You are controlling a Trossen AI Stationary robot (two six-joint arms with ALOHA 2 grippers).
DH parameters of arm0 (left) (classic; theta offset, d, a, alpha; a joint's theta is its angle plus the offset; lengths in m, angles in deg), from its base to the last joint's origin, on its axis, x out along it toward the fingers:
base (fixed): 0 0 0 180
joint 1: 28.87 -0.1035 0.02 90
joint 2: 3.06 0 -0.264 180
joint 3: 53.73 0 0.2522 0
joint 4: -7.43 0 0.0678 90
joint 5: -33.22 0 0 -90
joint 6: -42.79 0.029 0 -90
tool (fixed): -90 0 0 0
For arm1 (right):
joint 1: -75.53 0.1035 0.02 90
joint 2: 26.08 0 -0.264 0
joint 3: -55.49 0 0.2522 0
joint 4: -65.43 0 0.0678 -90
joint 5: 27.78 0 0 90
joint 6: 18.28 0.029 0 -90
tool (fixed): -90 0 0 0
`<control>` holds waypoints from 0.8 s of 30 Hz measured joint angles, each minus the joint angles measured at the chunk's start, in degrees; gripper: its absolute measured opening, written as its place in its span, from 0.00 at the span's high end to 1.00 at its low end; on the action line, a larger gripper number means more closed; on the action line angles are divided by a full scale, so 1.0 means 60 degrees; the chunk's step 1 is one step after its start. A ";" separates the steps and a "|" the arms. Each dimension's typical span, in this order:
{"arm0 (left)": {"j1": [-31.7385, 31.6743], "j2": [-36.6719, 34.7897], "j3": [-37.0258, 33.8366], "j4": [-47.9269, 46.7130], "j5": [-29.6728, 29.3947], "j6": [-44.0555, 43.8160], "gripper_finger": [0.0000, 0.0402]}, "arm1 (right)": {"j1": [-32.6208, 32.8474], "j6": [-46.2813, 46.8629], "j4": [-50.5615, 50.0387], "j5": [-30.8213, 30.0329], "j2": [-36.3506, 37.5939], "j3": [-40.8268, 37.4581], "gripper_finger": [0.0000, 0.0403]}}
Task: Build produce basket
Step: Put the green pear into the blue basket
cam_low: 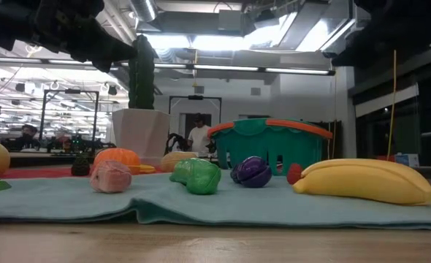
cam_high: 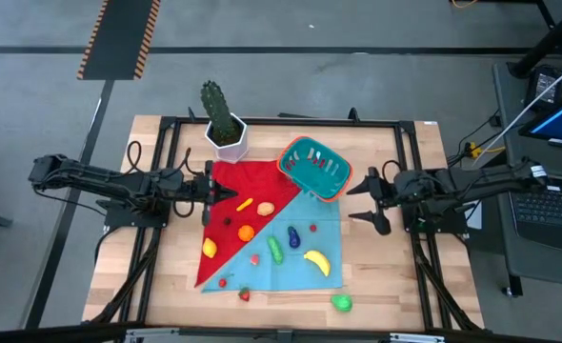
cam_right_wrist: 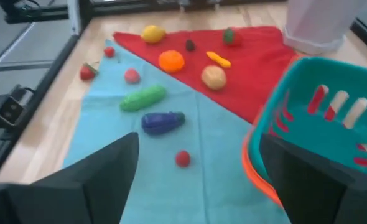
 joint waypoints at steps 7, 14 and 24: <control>0.0000 0.0000 0.0004 -0.0015 0.0000 -0.0004 1.00 | 0.0712 -0.0045 -0.0254 -0.0193 -0.0868 0.1240 0.17; 0.0002 0.0000 0.0004 -0.0137 0.0000 -0.0007 1.00 | 0.1554 0.1084 -0.2524 -0.0895 -0.2795 0.2792 0.17; 0.0002 -0.0004 0.0007 -0.0265 0.0001 -0.0011 1.00 | 0.2419 0.3258 -0.4980 -0.0715 -0.5470 0.4722 0.17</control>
